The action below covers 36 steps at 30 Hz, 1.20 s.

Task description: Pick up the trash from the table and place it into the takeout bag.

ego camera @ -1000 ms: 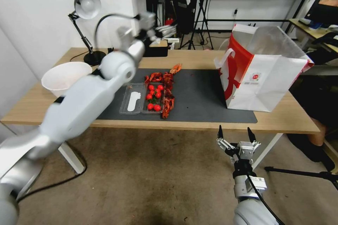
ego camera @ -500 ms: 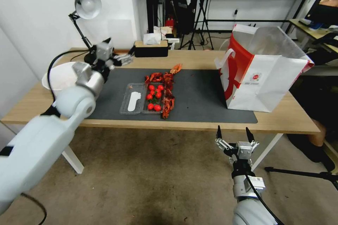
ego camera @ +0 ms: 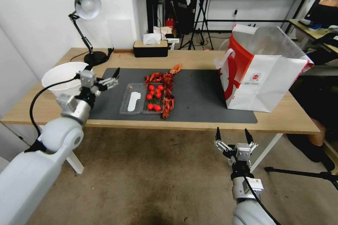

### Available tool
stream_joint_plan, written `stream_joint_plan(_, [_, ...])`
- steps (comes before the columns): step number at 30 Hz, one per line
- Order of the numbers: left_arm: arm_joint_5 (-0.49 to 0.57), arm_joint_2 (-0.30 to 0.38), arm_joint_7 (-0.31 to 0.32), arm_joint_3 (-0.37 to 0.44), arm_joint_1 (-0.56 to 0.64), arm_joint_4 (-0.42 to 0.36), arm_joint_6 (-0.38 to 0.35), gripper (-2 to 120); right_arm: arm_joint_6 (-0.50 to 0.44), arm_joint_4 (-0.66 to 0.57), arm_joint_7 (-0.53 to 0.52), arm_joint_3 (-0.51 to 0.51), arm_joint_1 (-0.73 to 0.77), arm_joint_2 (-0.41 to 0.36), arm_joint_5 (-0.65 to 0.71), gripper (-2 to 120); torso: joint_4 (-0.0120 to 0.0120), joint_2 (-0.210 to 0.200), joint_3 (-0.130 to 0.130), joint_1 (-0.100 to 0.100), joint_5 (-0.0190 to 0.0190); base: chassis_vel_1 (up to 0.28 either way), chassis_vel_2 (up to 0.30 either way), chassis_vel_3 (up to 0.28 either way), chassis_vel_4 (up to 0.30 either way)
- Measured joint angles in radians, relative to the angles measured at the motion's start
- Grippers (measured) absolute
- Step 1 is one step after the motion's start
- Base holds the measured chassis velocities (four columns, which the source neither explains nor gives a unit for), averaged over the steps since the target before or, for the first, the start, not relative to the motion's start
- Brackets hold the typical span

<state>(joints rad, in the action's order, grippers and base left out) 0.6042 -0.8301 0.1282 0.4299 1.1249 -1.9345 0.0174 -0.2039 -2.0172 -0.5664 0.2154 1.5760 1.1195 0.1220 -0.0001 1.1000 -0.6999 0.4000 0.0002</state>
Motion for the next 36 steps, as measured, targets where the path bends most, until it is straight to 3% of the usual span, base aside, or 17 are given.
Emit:
stream_joint_plan(9, [-0.055,-0.087,-0.021,0.11,0.184,-0.017,0.061,100,-0.009,0.006,-0.001,0.0,0.004,0.002,-0.005,100,0.0002,0.0,0.0,0.0,-0.0001,0.0,0.0,0.0,0.0])
stream_joint_plan(21, [-0.15,-0.159,-0.025,0.136,0.342,-0.032,0.128,100,-0.009,0.003,-0.001,0.0,0.003,-0.002,-0.007,100,0.0002,0.0,0.0,0.0,-0.0002,0.0,0.0,0.0,0.0])
stream_joint_plan(36, [-0.21,-0.193,-0.045,0.165,0.463,-0.023,0.234,100,-0.012,-0.001,-0.003,0.003,0.003,-0.001,-0.007,100,0.0001,0.0,0.0,0.0,-0.0002,0.0,0.0,0.0,0.0])
